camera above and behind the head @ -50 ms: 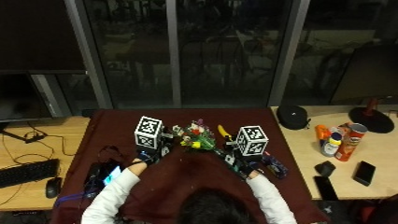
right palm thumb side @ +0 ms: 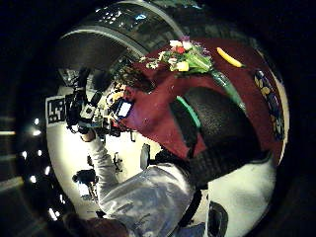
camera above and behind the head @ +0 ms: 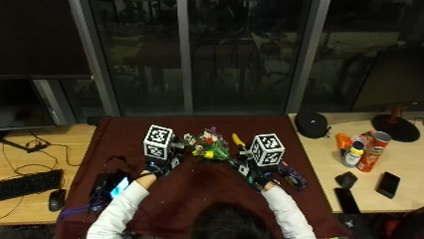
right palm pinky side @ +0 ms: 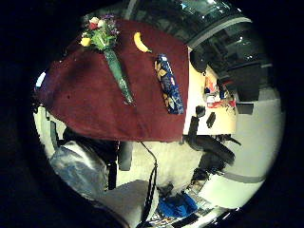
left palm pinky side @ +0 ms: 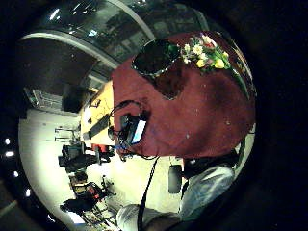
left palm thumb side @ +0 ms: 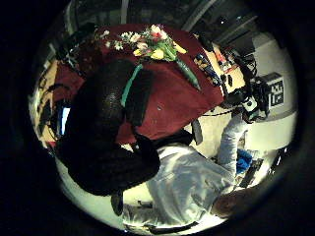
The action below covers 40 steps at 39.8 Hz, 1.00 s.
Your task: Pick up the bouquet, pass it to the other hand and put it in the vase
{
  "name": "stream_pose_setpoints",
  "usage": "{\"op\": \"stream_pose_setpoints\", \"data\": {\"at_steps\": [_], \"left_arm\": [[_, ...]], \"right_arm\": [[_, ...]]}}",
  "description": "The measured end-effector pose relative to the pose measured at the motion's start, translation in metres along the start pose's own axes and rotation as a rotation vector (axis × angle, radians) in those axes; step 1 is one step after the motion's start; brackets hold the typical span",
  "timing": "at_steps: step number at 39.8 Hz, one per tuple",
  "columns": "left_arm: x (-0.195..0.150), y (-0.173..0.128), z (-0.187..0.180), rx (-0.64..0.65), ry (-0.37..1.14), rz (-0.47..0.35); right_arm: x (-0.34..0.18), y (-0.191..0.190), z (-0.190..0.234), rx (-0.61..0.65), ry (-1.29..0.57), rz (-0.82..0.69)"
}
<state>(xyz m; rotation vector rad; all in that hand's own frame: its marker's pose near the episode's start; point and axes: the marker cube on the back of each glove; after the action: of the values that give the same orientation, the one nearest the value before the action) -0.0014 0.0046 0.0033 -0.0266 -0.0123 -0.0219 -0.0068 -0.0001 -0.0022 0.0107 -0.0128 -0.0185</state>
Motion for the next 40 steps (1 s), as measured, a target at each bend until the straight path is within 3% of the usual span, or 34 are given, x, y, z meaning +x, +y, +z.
{"op": "stream_pose_setpoints", "data": {"at_steps": [12, 24, 32, 40], "left_arm": [[-0.002, 0.005, 0.009, -0.023, 0.014, -0.017], [0.004, -0.013, 0.017, 0.009, 0.232, 0.032], [0.017, -0.007, 0.013, 0.060, 0.259, 0.069], [0.041, 0.016, 0.004, 0.167, 0.326, 0.165]], "right_arm": [[-0.009, -0.017, 0.003, -0.019, -0.063, -0.037], [-0.006, -0.019, -0.008, -0.135, 0.011, 0.040], [0.003, -0.027, -0.020, -0.172, -0.015, 0.133], [0.035, -0.060, -0.022, -0.176, -0.066, 0.318]]}}
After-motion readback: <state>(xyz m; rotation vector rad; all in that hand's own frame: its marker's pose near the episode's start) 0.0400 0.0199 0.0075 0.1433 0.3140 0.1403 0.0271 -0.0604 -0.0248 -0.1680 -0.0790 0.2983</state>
